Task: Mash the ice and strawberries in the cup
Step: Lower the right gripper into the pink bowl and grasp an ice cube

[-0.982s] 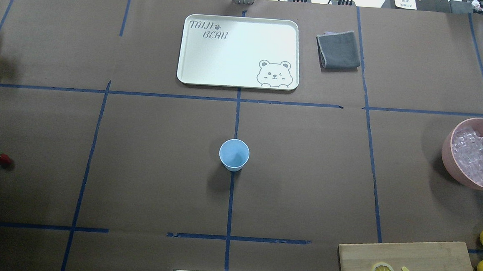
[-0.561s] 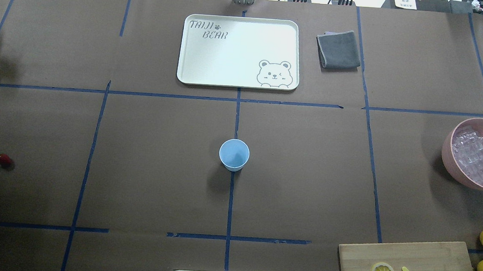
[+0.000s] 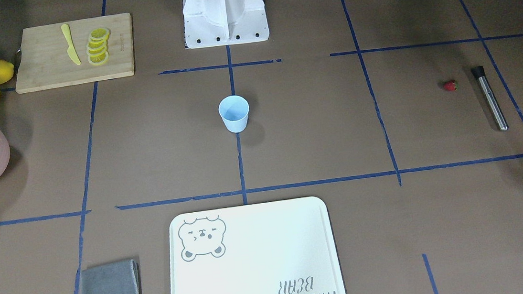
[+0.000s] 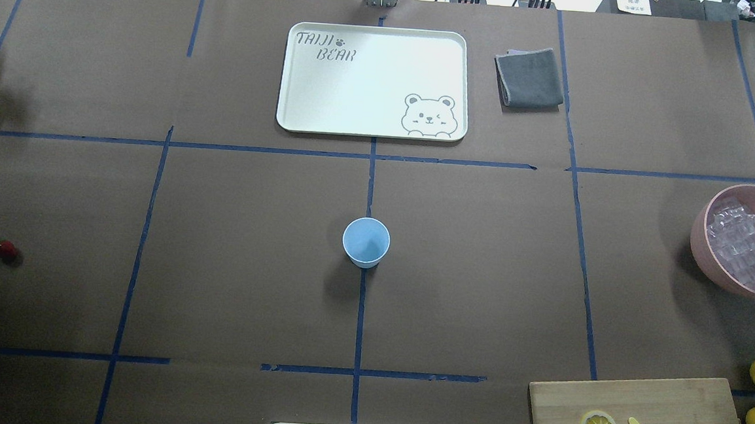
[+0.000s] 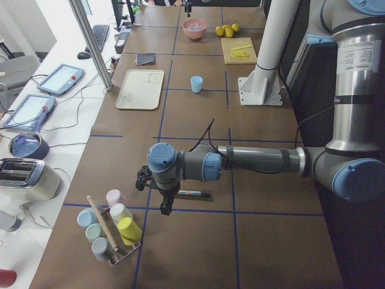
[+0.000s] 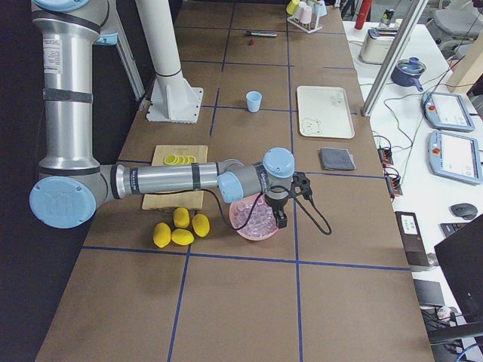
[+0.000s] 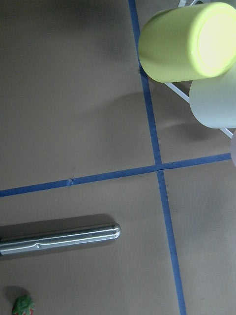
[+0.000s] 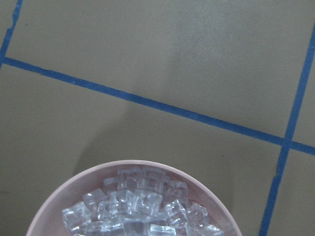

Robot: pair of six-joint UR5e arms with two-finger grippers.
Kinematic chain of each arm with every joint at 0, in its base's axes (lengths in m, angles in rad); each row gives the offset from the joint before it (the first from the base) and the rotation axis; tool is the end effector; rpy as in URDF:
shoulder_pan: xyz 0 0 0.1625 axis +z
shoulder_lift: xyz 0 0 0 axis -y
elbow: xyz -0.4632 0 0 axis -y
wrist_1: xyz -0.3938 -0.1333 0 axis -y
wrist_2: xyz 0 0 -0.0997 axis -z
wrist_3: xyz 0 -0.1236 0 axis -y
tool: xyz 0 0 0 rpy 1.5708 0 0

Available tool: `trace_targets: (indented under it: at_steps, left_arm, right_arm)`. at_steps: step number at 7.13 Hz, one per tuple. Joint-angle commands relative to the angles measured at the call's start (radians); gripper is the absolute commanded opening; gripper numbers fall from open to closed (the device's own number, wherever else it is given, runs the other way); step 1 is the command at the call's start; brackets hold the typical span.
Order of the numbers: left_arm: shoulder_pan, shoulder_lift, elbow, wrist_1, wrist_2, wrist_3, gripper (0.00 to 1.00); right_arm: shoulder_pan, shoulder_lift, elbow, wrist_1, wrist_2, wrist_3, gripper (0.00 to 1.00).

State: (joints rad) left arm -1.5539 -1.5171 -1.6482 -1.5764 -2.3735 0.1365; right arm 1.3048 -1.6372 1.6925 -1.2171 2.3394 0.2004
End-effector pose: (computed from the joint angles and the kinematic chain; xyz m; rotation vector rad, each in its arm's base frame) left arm -0.0364 -0.4717 0.6986 0.0757 0.8004 0.1568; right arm -0.0829 -0.4845 0.6448 0.2032 -0.8278 -0.2187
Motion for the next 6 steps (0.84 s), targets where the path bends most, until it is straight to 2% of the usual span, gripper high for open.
trace_targets:
  at_steps: [1,2,5,6]
  left_arm:
    - [0.000,0.000,-0.001,-0.001,-0.001,0.002,1.00]
    - [0.000,0.000,-0.002,-0.001,-0.001,0.000,1.00]
    - [0.000,0.000,-0.001,-0.001,-0.001,0.002,1.00]
    - [0.000,0.000,-0.001,-0.001,-0.001,0.002,1.00]
  right_arm:
    - [-0.073,-0.035,-0.002,0.114,-0.044,0.111,0.96]
    - [-0.103,-0.035,-0.008,0.114,-0.090,0.109,0.95]
    - [-0.131,-0.035,-0.048,0.116,-0.101,0.103,0.86]
    - [-0.131,-0.035,-0.048,0.116,-0.103,0.102,0.80]
